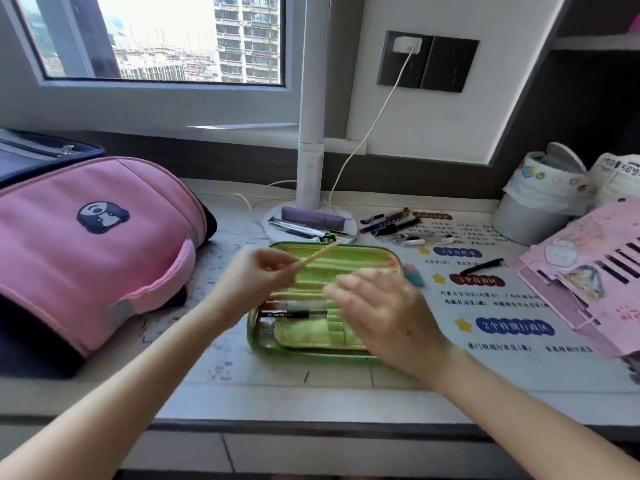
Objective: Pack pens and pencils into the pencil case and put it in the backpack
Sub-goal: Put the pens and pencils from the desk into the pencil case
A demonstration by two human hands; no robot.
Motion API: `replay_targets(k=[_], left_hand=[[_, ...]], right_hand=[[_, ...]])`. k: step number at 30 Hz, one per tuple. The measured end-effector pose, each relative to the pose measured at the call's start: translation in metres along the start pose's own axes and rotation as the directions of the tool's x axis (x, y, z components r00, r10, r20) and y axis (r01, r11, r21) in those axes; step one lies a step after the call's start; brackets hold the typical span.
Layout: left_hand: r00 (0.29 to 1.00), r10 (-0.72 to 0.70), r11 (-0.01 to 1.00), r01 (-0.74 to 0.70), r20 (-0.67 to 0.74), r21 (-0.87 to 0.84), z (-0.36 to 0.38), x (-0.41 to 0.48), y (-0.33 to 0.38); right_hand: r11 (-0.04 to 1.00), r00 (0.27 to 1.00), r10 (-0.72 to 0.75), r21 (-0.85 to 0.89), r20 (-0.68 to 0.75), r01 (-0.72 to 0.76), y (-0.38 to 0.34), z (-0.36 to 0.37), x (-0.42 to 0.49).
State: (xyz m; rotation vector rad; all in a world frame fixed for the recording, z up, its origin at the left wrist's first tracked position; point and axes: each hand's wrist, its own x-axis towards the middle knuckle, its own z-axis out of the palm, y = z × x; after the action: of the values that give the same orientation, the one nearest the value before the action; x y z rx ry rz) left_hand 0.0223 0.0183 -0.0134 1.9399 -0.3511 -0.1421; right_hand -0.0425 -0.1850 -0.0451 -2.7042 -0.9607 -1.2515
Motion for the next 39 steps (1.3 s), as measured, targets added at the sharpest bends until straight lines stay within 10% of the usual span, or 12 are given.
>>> replay_targets(k=[4, 16, 28, 39], left_hand=[[0.921, 0.376, 0.762, -0.371, 0.104, 0.531, -0.016, -0.015, -0.032], [0.843, 0.503, 0.626, -0.509, 0.192, 0.591, 0.01, -0.014, -0.039], [0.886, 0.447, 0.733, -0.44, 0.119, 0.519, 0.035, 0.01, -0.018], [0.91, 0.391, 0.868, -0.316, -0.136, 0.382, 0.009, 0.087, 0.003]], right_hand=[[0.934, 0.914, 0.345, 0.013, 0.213, -0.356, 0.022, 0.003, -0.028], [0.875, 0.827, 0.443, 0.034, 0.347, -0.483, 0.021, 0.01, -0.036], [0.802, 0.788, 0.538, 0.104, 0.3, -0.588, 0.057, 0.011, -0.016], [0.792, 0.626, 0.61, -0.408, 0.486, -0.454, 0.16, 0.114, 0.069]])
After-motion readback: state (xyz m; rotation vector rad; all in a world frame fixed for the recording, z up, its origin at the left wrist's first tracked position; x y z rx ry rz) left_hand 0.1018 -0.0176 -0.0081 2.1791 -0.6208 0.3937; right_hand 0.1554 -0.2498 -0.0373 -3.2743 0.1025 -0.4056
